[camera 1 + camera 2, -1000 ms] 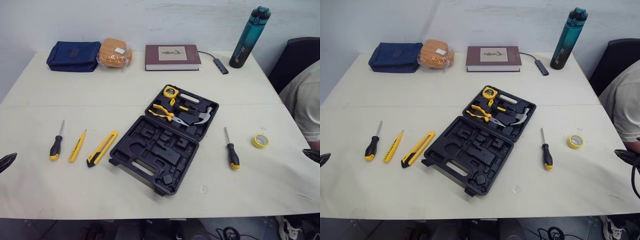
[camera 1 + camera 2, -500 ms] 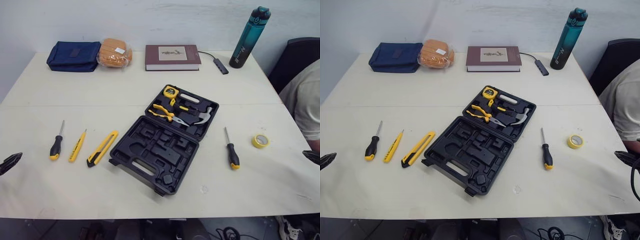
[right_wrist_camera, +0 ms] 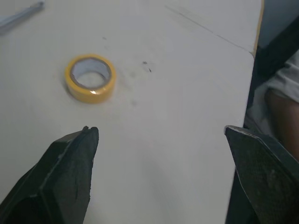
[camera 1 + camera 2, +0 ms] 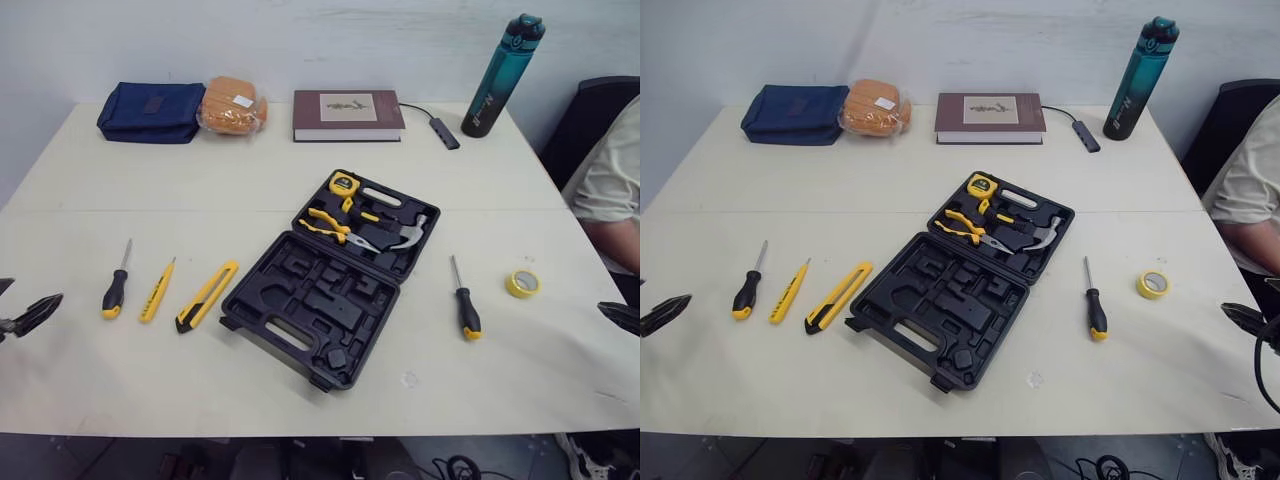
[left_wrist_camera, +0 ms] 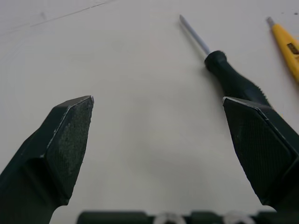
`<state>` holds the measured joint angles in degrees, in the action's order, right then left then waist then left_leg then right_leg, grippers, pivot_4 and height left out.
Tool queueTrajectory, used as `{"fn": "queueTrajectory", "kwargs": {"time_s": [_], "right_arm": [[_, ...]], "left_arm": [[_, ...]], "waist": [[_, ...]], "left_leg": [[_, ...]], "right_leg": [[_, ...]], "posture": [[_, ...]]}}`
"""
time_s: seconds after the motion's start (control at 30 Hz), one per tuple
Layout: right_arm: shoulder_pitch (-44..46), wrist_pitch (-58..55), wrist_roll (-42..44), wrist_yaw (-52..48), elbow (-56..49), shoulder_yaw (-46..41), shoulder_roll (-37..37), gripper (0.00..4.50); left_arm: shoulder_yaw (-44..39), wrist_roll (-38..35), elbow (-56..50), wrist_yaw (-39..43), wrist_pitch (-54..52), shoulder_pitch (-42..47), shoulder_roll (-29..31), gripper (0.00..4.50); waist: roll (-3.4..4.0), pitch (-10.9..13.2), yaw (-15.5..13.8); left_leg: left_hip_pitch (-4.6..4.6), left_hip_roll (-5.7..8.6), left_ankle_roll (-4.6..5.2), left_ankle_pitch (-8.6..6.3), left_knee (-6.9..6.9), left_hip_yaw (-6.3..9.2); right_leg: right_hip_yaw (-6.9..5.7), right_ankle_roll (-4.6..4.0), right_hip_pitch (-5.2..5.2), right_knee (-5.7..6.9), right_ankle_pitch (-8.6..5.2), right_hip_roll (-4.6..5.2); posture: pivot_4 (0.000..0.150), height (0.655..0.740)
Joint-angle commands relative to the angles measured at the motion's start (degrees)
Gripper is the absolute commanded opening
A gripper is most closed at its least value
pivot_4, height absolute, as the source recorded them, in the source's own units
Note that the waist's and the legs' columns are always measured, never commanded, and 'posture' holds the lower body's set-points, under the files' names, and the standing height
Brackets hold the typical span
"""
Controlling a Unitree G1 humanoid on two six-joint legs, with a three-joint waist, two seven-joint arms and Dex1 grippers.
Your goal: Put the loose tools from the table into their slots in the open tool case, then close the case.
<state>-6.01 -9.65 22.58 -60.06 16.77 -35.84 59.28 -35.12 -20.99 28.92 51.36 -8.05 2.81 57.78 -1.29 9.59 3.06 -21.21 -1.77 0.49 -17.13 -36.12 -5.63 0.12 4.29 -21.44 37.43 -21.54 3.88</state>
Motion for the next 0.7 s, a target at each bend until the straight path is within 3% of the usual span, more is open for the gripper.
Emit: {"fn": "queueTrajectory", "kwargs": {"time_s": [0.03, 0.3, 0.37, 0.47, 0.63, 0.67, 0.7], "right_arm": [[-3.43, -5.74, 3.43, 2.78, -14.25, -2.86, -2.43, 4.50], [-5.24, -17.55, 5.61, 11.10, -36.08, 3.84, -8.19, 4.50], [-4.03, -19.95, 5.29, 13.36, -39.42, 8.01, -9.45, 4.50], [-1.89, -21.88, 4.35, 15.25, -41.75, 12.81, -10.42, 3.59], [2.91, -24.87, 3.63, 18.56, -43.12, 19.35, -12.02, 1.00], [3.77, -25.18, 3.04, 19.14, -43.09, 20.74, -12.35, 0.33], [4.72, -25.81, 2.53, 19.81, -42.95, 22.18, -12.69, 0.03]], "left_arm": [[4.06, 0.52, -3.60, 0.82, -0.54, 4.91, 0.78, 4.46], [22.77, 6.14, -4.72, 3.05, -1.62, 25.23, -5.67, 4.46], [28.36, 9.60, -1.30, 3.08, -0.80, 32.84, -9.39, 3.90], [33.42, 13.89, 4.92, 3.44, 1.81, 39.85, -12.85, 2.63], [39.40, 20.21, 18.33, 2.30, 7.66, 49.83, -18.95, 0.21], [40.45, 21.52, 20.82, 1.92, 9.12, 51.33, -20.19, 0.00], [41.25, 22.62, 23.44, 1.24, 10.39, 52.90, -21.65, 0.00]], "waist": [[-0.01, 0.00, -0.21], [-0.07, -0.03, -1.16], [-0.18, -0.04, -1.53], [-0.19, -0.04, -1.53], [-0.27, 0.01, -1.35], [-0.28, 0.01, -1.38], [-0.29, 0.02, -1.49]], "left_leg": [[0.00, 0.00, 0.00, 0.00, 0.00, 0.00], [-0.04, 0.02, -0.21, 0.12, -0.15, -0.03], [-0.09, -0.01, -0.26, 0.15, -0.29, 0.00], [-0.34, -0.10, -0.25, 0.15, -0.85, 0.04], [-0.35, -0.05, -0.15, 0.04, -1.08, 0.04], [-0.35, -0.05, -0.15, 0.04, -1.09, 0.04], [-0.34, -0.05, -0.15, 0.04, -1.12, 0.04]], "right_leg": [[0.00, 0.00, 0.00, 0.01, 0.00, 0.00], [0.01, 0.05, 0.00, 0.18, 0.02, -0.07], [0.00, 0.06, 0.00, 0.24, 0.02, -0.16], [0.01, 0.12, -0.05, 0.41, 0.01, -0.34], [0.20, 0.27, -0.07, 0.40, 0.03, -0.39], [0.21, 0.28, -0.07, 0.39, 0.03, -0.38], [0.21, 0.28, -0.08, 0.36, 0.03, -0.38]], "posture": [[0.150, 0.7400], [0.150, 0.7400], [0.150, 0.7400], [0.150, 0.7400], [0.150, 0.7400], [0.150, 0.7400], [0.150, 0.7400]]}}
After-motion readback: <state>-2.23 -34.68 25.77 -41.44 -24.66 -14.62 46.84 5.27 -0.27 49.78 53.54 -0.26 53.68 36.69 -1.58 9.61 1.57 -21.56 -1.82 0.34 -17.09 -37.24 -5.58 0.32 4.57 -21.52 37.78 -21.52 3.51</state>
